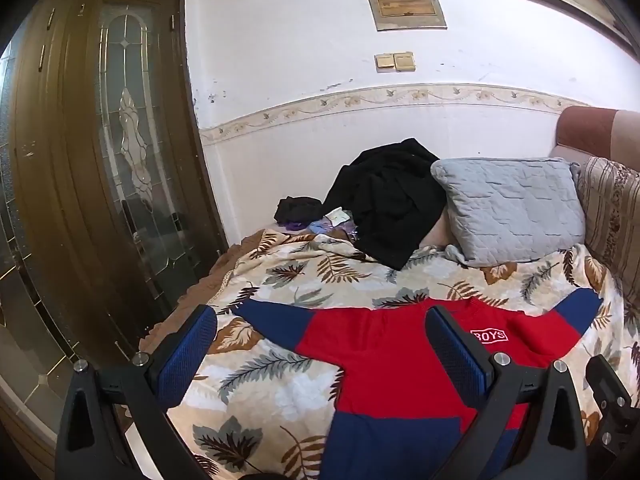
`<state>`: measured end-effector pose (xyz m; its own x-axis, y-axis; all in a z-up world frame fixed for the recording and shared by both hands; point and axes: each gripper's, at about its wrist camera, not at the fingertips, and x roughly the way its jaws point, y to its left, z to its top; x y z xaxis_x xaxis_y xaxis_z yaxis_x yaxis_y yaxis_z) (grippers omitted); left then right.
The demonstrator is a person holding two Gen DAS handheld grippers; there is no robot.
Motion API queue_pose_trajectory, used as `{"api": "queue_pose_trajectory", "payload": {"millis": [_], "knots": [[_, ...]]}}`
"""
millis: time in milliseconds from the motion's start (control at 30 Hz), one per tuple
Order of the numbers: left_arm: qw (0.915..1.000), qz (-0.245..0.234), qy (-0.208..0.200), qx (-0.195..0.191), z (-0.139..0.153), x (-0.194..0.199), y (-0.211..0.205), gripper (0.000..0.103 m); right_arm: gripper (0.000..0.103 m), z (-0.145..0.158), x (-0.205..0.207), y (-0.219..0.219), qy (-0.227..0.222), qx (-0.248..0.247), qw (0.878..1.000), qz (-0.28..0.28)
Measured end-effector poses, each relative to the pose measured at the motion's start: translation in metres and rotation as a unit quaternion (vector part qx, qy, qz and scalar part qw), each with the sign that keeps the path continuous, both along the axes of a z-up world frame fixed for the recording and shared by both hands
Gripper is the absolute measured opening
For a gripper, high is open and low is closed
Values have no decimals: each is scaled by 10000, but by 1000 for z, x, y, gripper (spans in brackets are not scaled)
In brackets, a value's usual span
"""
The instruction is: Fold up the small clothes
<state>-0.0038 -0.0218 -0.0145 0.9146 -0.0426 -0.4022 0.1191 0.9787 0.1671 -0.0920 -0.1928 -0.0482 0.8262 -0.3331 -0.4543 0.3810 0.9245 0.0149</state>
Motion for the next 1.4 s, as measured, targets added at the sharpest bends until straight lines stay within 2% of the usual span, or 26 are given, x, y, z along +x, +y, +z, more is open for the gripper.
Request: {"api": "queue_pose_trajectory", "payload": {"millis": [200, 367, 967, 1400], "knots": [[9998, -139, 114, 49, -7, -7, -10, 103, 103, -4, -5, -16, 59, 153, 9998, -136], [9997, -198, 120, 5, -10, -23, -3, 103, 103, -3, -13, -23, 88, 186, 9994, -274], [9995, -314, -3, 0, -1, -66, 13, 103, 103, 6, -38, 4, 85, 81, 9997, -205], [9992, -388, -77, -15, 2, -74, 19, 103, 103, 11, -43, 9, 64, 15, 9998, -195]]}}
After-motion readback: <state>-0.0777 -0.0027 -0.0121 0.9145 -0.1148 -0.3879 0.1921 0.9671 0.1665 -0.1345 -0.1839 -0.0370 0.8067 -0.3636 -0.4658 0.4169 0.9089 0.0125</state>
